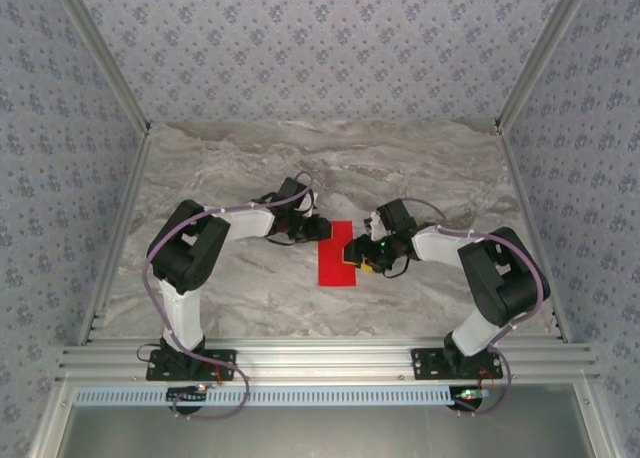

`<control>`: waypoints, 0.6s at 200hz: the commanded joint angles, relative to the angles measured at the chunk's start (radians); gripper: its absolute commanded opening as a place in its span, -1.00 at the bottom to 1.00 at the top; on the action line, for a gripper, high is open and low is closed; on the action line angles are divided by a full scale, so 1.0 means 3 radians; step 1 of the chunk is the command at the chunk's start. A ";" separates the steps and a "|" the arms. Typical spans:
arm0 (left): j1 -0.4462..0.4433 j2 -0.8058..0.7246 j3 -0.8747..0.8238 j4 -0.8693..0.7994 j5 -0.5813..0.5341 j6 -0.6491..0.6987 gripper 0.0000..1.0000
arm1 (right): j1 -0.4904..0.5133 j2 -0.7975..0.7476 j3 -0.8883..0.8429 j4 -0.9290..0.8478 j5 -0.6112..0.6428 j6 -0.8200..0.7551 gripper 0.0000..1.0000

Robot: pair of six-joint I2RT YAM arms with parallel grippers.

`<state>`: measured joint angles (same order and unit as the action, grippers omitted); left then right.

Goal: Fold a paper plane with a square sheet of paper (fold left side to right side)
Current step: Fold the triangle a second time at the center of the table.

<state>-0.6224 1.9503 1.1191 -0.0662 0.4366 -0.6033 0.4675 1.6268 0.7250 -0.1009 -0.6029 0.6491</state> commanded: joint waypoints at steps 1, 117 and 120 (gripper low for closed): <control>-0.0046 -0.0007 -0.0070 -0.0137 -0.0059 0.0048 -0.40 | 0.0043 0.0085 0.0093 -0.0071 0.0031 0.0055 0.03; -0.0047 -0.0120 -0.0075 -0.0142 -0.0043 0.0078 -0.39 | -0.0057 0.0055 0.0061 0.0484 -0.0281 0.0334 -0.01; -0.0044 -0.0131 -0.0077 -0.0142 -0.0044 0.0078 -0.38 | -0.0069 0.0054 0.0055 0.0485 -0.0285 0.0332 -0.01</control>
<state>-0.6247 1.9446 1.1156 -0.0669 0.4324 -0.6018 0.4656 1.6421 0.7441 -0.0025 -0.6491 0.7219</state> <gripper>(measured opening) 0.302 0.495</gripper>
